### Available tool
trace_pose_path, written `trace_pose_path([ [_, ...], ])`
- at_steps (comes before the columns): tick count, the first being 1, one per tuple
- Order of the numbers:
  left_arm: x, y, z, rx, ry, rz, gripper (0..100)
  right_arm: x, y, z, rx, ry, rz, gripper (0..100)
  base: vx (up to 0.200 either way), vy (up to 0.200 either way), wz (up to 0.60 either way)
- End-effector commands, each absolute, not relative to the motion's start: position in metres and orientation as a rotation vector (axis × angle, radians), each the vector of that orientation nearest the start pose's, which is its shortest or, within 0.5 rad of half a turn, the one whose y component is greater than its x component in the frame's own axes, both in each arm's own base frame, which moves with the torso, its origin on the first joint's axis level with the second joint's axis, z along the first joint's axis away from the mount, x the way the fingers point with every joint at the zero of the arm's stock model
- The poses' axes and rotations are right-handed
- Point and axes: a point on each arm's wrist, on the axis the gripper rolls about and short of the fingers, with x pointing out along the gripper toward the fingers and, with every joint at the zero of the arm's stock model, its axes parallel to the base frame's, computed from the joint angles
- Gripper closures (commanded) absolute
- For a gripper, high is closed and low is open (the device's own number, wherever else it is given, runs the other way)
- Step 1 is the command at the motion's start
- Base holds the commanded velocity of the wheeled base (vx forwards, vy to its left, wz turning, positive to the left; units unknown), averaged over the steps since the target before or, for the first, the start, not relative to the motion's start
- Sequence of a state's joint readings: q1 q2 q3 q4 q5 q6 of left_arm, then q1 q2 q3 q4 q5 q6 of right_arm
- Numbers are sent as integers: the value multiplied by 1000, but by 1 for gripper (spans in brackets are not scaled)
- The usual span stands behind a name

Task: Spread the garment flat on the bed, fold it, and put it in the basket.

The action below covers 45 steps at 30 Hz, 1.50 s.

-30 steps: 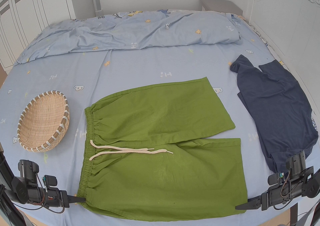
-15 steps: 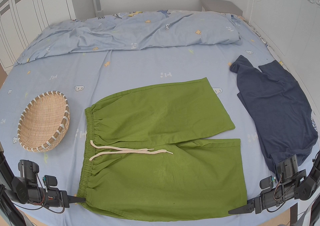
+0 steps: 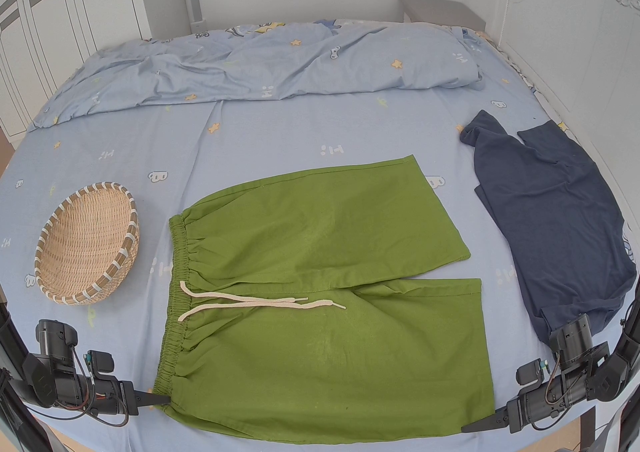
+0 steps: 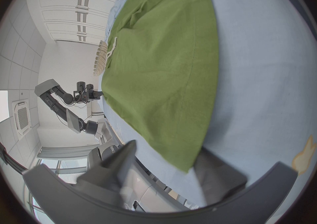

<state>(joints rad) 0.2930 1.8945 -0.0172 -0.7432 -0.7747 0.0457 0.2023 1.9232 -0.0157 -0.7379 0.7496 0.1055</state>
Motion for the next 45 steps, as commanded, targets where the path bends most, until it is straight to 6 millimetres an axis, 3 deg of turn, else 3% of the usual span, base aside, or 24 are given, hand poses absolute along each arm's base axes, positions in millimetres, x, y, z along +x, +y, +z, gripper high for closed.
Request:
trace_pose_path([
  [1,152,30,8,-544,976,-448,100,145,45,2,419,1224,776,100,0,0,0],
  [24,148,30,7,-541,1037,-382,100,128,31,16,463,1245,696,100,0,0,0],
  [29,159,24,27,-580,998,-378,100,138,33,26,432,1147,720,100,0,0,0],
  [30,167,19,47,-647,984,-363,100,144,34,32,424,1111,727,100,0,0,0],
  [33,176,12,77,-723,990,-357,100,150,34,42,419,1054,727,100,0,0,0],
  [34,176,12,77,-723,990,-357,100,150,34,42,419,1054,727,100,0,0,0],
  [35,179,9,98,-723,998,-372,100,158,34,57,414,996,719,100,0,0,0],
  [40,187,7,126,-731,1012,-386,100,177,33,94,410,936,698,100,0,0,0],
  [42,187,7,126,-731,1012,-386,100,177,33,94,410,936,698,100,0,0,0],
  [43,195,10,140,-742,1001,-378,100,190,32,121,409,920,691,100,0,0,0],
  [45,201,11,151,-762,987,-368,100,200,32,138,407,910,693,100,0,0,0],
])
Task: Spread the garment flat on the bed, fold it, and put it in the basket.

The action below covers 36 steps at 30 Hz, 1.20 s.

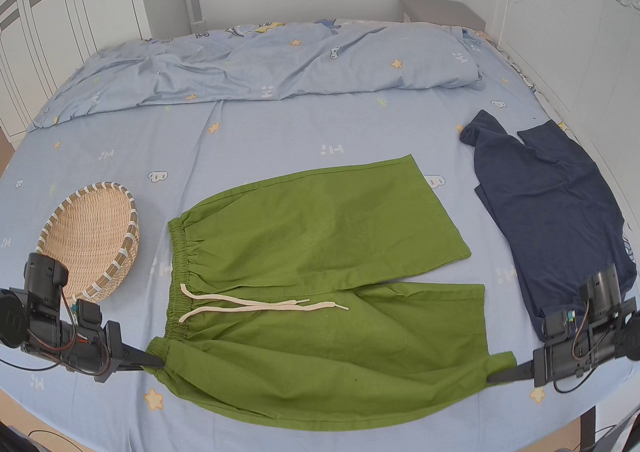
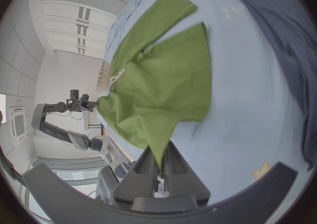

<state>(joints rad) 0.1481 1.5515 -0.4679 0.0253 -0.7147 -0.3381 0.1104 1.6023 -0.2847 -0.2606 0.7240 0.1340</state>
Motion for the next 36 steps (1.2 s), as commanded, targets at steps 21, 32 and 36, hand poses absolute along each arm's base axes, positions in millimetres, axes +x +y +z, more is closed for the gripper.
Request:
trace_pose_path([
  [21,307,16,193,-815,935,-372,100,323,45,241,397,782,711,100,0,0,0],
  [32,335,34,197,-825,902,-339,100,383,52,244,352,706,693,100,0,0,0],
  [36,339,39,201,-824,879,-336,100,399,52,244,343,675,695,100,0,0,0],
])
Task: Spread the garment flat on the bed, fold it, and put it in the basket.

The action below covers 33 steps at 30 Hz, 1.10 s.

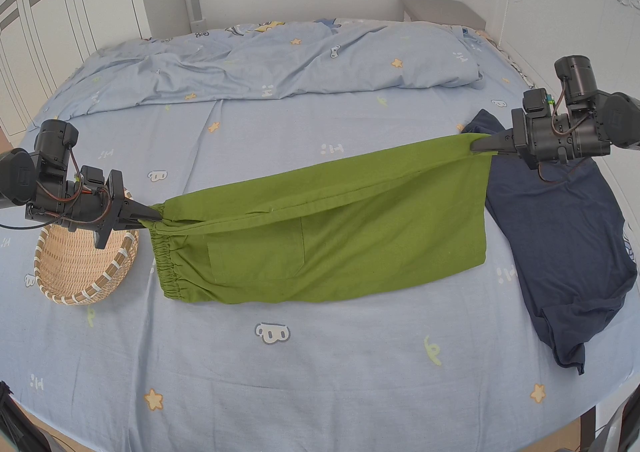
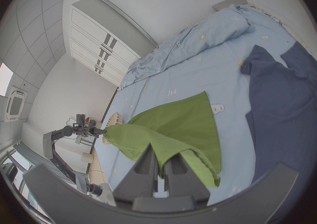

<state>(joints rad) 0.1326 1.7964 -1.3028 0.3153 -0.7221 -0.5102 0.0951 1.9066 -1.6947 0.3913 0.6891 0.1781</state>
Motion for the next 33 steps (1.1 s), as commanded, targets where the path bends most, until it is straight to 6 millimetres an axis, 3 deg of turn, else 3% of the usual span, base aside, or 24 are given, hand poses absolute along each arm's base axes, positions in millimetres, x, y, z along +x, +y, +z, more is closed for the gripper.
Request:
trace_pose_path([
  [1,341,40,199,-823,880,-333,100,403,53,244,340,670,696,100,0,0,0],
  [14,350,45,192,-825,882,-316,100,431,62,243,316,608,718,100,0,0,0],
  [33,362,47,178,-819,883,-315,100,445,63,220,309,647,717,100,0,0,0],
])
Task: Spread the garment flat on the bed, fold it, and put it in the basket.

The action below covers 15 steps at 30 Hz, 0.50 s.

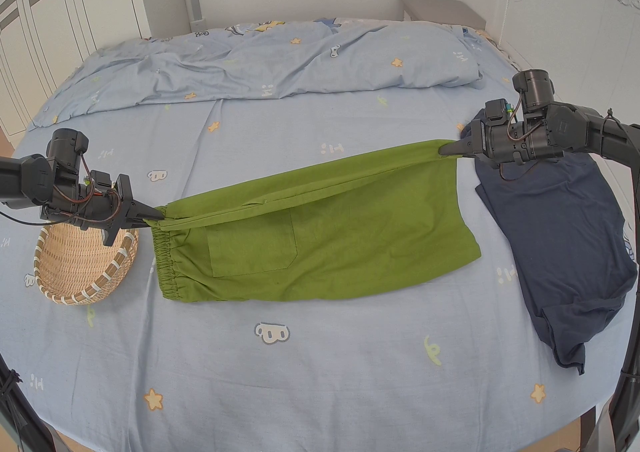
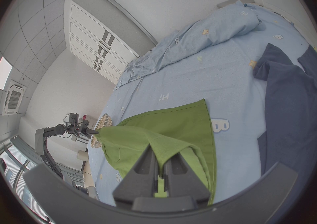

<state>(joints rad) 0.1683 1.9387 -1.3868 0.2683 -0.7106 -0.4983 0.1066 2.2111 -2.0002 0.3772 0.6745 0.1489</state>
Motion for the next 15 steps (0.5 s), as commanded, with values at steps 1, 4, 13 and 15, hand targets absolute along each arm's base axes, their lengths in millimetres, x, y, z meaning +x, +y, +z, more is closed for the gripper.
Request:
trace_pose_path([
  [1,362,47,178,-819,883,-315,100,445,64,217,312,656,716,100,0,0,0],
  [4,364,46,175,-819,890,-316,0,450,66,206,318,678,715,0,0,0,0],
  [13,366,44,176,-813,869,-336,0,450,68,205,316,683,724,0,0,0,0],
  [15,365,43,178,-812,869,-342,0,449,68,208,313,676,727,0,0,0,0],
])
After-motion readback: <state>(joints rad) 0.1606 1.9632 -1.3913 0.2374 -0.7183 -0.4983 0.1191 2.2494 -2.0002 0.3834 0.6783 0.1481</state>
